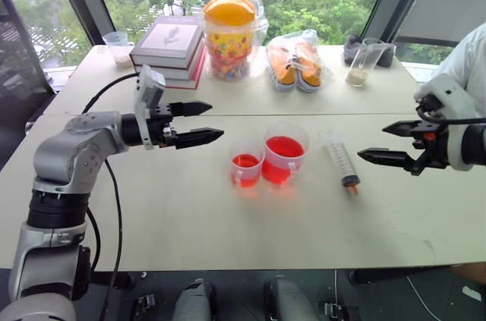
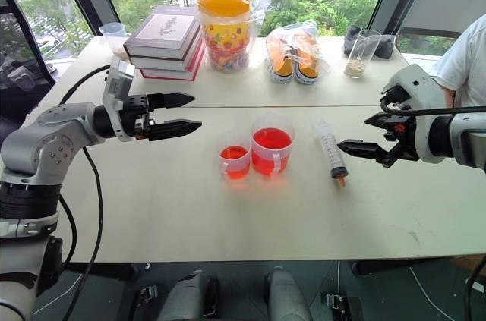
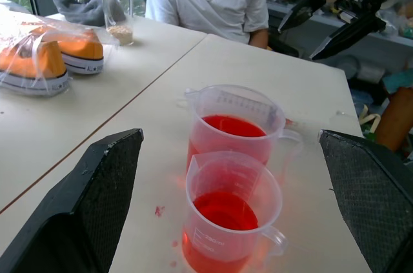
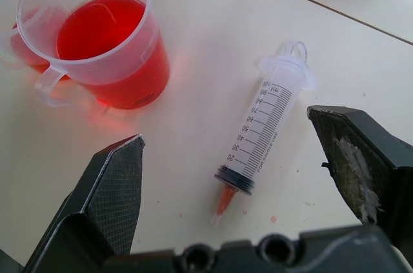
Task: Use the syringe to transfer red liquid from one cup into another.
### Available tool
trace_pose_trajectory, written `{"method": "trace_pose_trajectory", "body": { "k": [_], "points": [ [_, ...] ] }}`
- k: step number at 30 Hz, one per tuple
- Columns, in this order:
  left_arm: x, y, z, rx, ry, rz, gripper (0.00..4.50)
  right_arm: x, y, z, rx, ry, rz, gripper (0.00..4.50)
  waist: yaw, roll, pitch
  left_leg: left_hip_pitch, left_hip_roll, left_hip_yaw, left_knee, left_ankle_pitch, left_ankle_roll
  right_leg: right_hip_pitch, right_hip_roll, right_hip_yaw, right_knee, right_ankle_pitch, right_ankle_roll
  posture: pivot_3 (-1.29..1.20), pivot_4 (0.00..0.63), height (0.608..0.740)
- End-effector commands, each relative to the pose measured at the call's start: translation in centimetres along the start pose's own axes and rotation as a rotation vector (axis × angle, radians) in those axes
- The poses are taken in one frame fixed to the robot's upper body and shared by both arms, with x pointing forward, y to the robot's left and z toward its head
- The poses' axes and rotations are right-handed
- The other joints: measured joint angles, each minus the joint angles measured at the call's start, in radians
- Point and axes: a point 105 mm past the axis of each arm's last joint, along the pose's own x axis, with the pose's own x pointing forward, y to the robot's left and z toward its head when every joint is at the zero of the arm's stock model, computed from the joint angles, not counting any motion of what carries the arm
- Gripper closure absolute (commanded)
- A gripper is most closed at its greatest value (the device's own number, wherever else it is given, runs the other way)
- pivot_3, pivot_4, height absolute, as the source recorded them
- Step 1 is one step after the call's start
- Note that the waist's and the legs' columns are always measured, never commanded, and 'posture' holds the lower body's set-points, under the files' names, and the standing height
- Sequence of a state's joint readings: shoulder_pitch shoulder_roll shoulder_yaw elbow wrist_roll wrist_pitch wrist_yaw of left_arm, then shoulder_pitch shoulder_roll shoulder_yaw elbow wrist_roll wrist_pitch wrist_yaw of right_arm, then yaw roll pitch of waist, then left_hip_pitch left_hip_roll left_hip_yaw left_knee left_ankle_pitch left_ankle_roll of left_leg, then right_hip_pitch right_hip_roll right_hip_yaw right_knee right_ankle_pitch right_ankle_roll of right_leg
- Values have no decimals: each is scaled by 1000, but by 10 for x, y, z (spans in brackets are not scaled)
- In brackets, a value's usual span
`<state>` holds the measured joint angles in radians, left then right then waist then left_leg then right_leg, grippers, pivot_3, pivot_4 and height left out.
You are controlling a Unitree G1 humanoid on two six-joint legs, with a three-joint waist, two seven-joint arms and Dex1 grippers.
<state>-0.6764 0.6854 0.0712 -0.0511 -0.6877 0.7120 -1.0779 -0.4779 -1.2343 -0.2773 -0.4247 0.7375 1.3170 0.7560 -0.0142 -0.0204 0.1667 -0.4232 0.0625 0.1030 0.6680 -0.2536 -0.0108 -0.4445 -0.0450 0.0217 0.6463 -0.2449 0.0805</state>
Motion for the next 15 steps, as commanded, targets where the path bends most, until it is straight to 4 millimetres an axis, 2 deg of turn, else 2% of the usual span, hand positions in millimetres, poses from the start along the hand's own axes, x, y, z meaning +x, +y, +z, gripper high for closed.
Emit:
{"method": "trace_pose_trajectory", "body": {
  "k": [1,6,11,15],
  "points": [
    [1,-4,18,64,-32,-9,0,-2,-5,7,-8,-29,-22,73,0,0,0,0,0,0,0,0,0,0,0,0,0,0,0,0,150,740],
    [8,-8,12,50,-25,-33,0,6,-15,7,77,34,-26,73,-2,0,0,0,0,0,0,0,0,0,0,0,0,0,0,0,150,740],
    [16,-10,9,45,-14,-71,0,31,-29,18,273,113,22,73,-6,0,0,2,0,1,1,0,0,0,0,2,1,0,-1,0,150,740],
    [20,-12,9,50,-18,-80,0,55,-37,14,382,214,47,73,-3,0,0,0,0,1,0,0,0,-1,0,2,0,0,-1,0,150,740]
  ]
}}
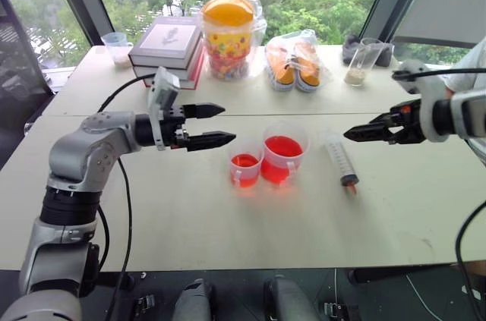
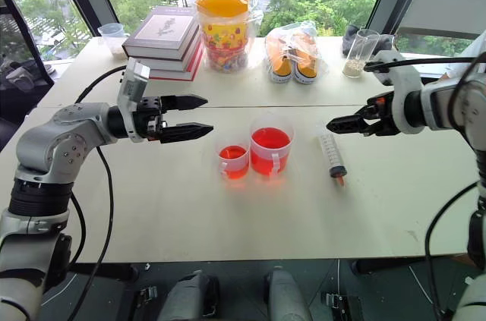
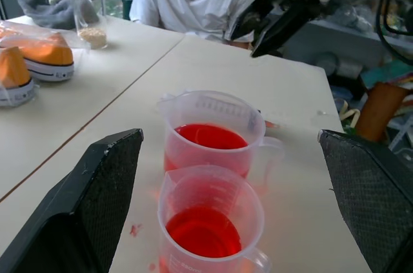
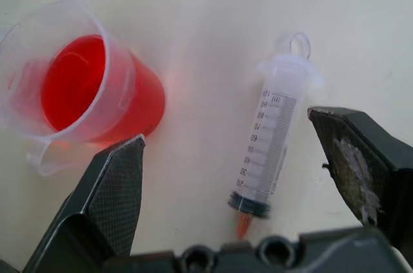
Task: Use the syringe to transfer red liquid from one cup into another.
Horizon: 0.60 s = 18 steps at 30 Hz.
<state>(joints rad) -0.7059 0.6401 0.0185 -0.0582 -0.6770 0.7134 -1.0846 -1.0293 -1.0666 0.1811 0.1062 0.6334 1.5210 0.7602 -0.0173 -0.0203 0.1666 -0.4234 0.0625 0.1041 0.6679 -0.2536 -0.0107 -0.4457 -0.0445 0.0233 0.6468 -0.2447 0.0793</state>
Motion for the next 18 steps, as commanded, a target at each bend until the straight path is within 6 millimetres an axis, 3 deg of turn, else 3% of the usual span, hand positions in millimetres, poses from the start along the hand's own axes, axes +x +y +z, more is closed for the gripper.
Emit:
{"method": "trace_pose_trajectory", "body": {
  "k": [1,10,17,18],
  "points": [
    [2,-3,10,50,-23,-10,0,11,-12,1,70,68,-20,73,1,0,0,-1,0,0,0,0,0,-1,0,0,0,0,0,0,150,740],
    [3,-14,4,31,-35,3,0,67,-43,-11,124,230,-117,73,0,0,0,-3,0,0,0,0,0,-3,0,-1,1,2,4,0,150,740],
    [-5,-20,-2,14,-36,47,0,94,-47,-28,66,318,-141,73,-2,0,0,-3,0,0,0,0,0,-3,0,-1,2,2,4,0,150,740],
    [-6,-21,-4,14,-33,54,0,97,-47,-30,57,328,-139,298,-3,0,0,-2,0,0,0,0,0,-2,0,-1,2,2,4,0,150,740]
  ]
}}
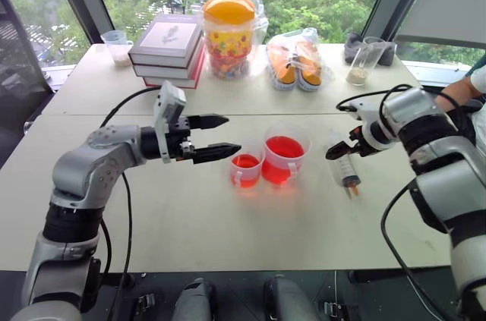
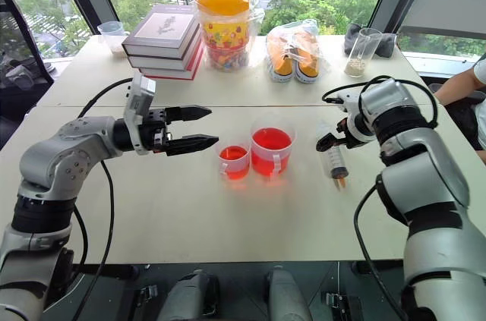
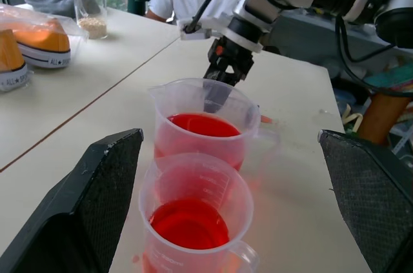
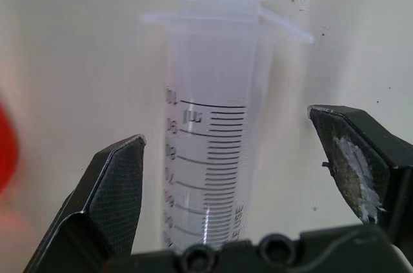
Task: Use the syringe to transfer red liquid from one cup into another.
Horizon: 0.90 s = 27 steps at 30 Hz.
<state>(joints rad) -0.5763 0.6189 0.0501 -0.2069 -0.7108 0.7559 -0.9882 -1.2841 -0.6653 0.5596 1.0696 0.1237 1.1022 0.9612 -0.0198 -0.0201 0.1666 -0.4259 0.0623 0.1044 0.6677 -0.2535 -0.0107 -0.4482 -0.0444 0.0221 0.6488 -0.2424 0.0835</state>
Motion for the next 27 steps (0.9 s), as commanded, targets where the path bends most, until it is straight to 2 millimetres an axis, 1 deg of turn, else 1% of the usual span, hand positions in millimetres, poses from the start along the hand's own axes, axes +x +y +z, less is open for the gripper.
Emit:
{"method": "trace_pose_trajectory", "body": {
  "k": [1,2,6,7,9,11,13,15,17,19,20,22,23,24,25,27],
  "points": [
    [-6,-6,11,48,-29,16,0,-1,-1,6,-37,-4,-21,600,-1,0,0,0,0,0,0,0,0,0,0,0,0,0,0,0,150,740],
    [-7,-6,11,46,-30,19,0,1,0,6,-43,0,-20,941,-1,0,0,1,0,0,0,0,0,0,0,0,1,0,0,0,150,740],
    [-8,-7,10,48,-22,26,0,6,5,7,-94,21,-15,2923,-2,0,0,2,0,0,0,0,-1,1,0,0,1,0,0,0,150,740],
    [-9,-7,10,49,-19,26,0,8,7,7,-101,27,-13,3098,-3,0,0,3,0,0,0,0,-1,2,0,0,1,0,0,0,150,740],
    [-10,-7,12,47,-25,23,0,9,9,7,-102,32,-7,3099,-4,0,0,5,0,0,0,0,-1,4,0,0,1,0,0,0,150,740],
    [-9,-7,12,49,-23,18,0,5,8,10,-85,15,-6,3099,-4,0,0,6,0,0,0,0,-1,5,0,0,1,0,0,0,150,740],
    [-9,-6,13,54,-19,12,0,-8,6,20,-54,-49,-14,3099,-4,0,0,6,0,0,0,0,-1,5,0,0,1,0,0,0,150,740],
    [-11,-4,14,62,-14,11,0,-28,1,39,-75,-165,-46,3099,-4,1,0,5,0,0,0,0,-1,4,0,0,1,0,0,0,150,740],
    [-14,-2,14,66,-10,12,0,-54,9,63,-99,-341,-16,3099,-2,1,0,4,0,0,0,0,-1,3,0,0,1,0,0,0,150,740],
    [-13,0,16,63,-14,4,0,-86,21,85,-206,-575,-16,3099,3,1,0,3,0,-1,-1,0,-1,2,0,0,1,0,0,0,150,740],
    [-11,1,18,61,-16,-8,0,-103,29,91,-233,-688,-6,3099,4,1,0,2,0,-1,-1,0,-1,1,0,-1,1,0,0,0,150,740],
    [-9,3,18,63,-8,-26,0,-132,47,98,-243,-901,37,3099,6,1,0,2,0,-2,-2,0,-1,1,0,-2,1,0,0,0,150,740],
    [-8,5,18,66,-2,-31,0,-142,53,98,-238,-977,52,3099,7,1,0,1,0,-2,-2,0,-1,1,0,-3,0,0,0,0,150,740],
    [-6,7,19,69,-1,-34,0,-156,59,99,-245,-1090,62,3099,7,1,0,1,0,-2,-2,0,-1,1,0,-3,0,0,0,0,150,740],
    [-4,9,21,71,-4,-43,0,-172,68,98,-253,-1210,84,3099,7,1,0,1,0,-2,-2,0,-1,1,0,-3,1,0,0,0,150,740],
    [0,10,27,73,-13,-65,0,-192,85,90,-227,-1369,195,3099,8,1,0,1,0,-2,-1,0,-1,2,0,-3,1,0,0,0,150,740]
  ]
}}
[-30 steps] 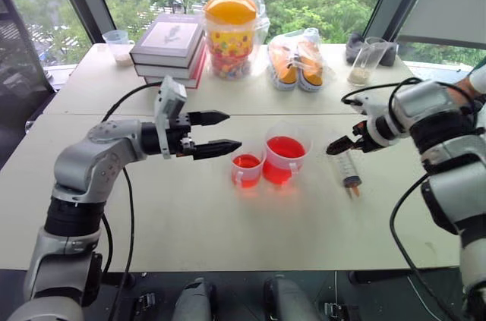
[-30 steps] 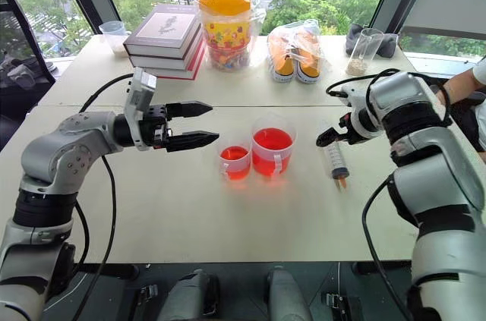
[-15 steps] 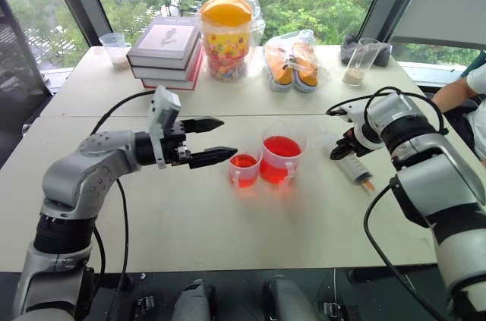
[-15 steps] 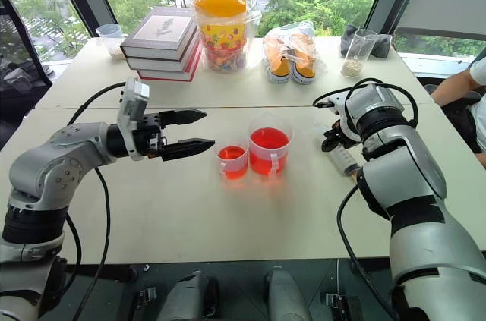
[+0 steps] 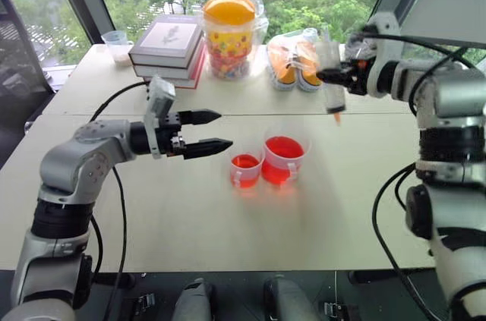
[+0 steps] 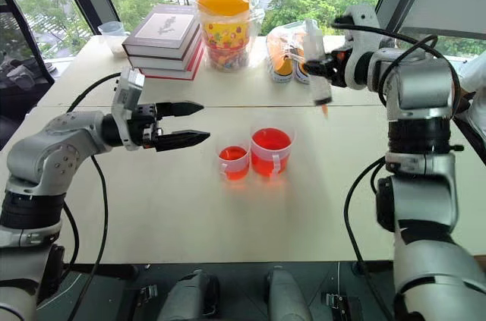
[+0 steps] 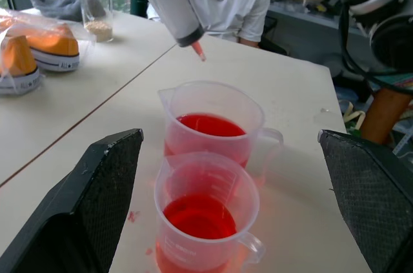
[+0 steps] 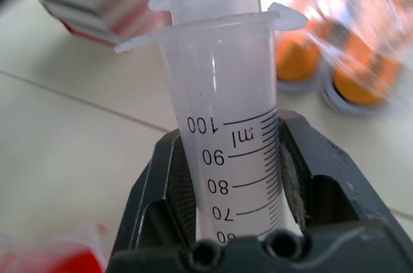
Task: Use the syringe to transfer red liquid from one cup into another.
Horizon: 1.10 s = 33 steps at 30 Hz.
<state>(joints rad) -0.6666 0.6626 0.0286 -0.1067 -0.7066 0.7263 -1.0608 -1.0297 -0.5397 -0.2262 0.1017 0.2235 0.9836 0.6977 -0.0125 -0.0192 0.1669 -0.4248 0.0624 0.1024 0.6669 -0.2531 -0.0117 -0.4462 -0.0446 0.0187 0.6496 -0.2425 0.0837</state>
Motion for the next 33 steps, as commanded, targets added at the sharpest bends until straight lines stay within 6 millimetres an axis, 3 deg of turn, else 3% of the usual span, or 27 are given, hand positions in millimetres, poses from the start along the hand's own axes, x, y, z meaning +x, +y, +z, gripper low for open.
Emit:
{"method": "trace_pose_trajectory", "body": {
  "k": [1,3,6,9,12,15,19,25,33],
  "points": [
    [5,2,15,47,-21,-42,0,-35,31,57,51,-385,108,3099,0,0,0,0,0,0,0,0,0,0,0,0,0,0,0,0,150,740],
    [7,5,17,58,-11,-60,0,-44,52,57,106,-468,186,3099,0,0,0,0,0,0,1,0,0,0,0,0,0,0,0,0,150,740],
    [10,8,22,67,-6,-89,0,-46,75,40,97,-480,227,3099,0,0,0,1,0,-1,0,0,0,2,0,-1,0,0,0,0,150,740],
    [14,12,24,65,-7,-109,0,-44,98,12,84,-456,257,3099,-2,0,0,1,0,-1,1,0,0,2,0,-1,0,0,0,0,150,740],
    [21,12,30,72,-11,-135,0,-41,109,-20,66,-411,248,3099,-3,0,0,1,0,-1,1,0,0,2,0,-1,0,0,0,0,150,740],
    [26,13,34,84,-14,-151,0,-37,114,-46,24,-370,226,3099,-3,0,0,1,0,-1,1,0,0,2,0,-1,0,0,0,0,150,740],
    [41,7,49,86,-56,-238,0,-28,105,-81,-10,-333,148,3099,-4,0,0,1,0,-2,1,0,0,2,1,-1,-1,0,0,0,150,740],
    [54,-1,51,107,-56,-313,0,-23,103,-100,-33,-316,112,3099,-6,0,0,1,0,-2,1,0,0,2,1,0,-1,0,0,0,150,740],
    [70,-10,49,120,-53,-393,0,-23,102,-105,-46,-307,102,3099,-5,0,0,2,0,-2,2,0,0,2,2,0,-1,0,0,0,150,740]
  ]
}}
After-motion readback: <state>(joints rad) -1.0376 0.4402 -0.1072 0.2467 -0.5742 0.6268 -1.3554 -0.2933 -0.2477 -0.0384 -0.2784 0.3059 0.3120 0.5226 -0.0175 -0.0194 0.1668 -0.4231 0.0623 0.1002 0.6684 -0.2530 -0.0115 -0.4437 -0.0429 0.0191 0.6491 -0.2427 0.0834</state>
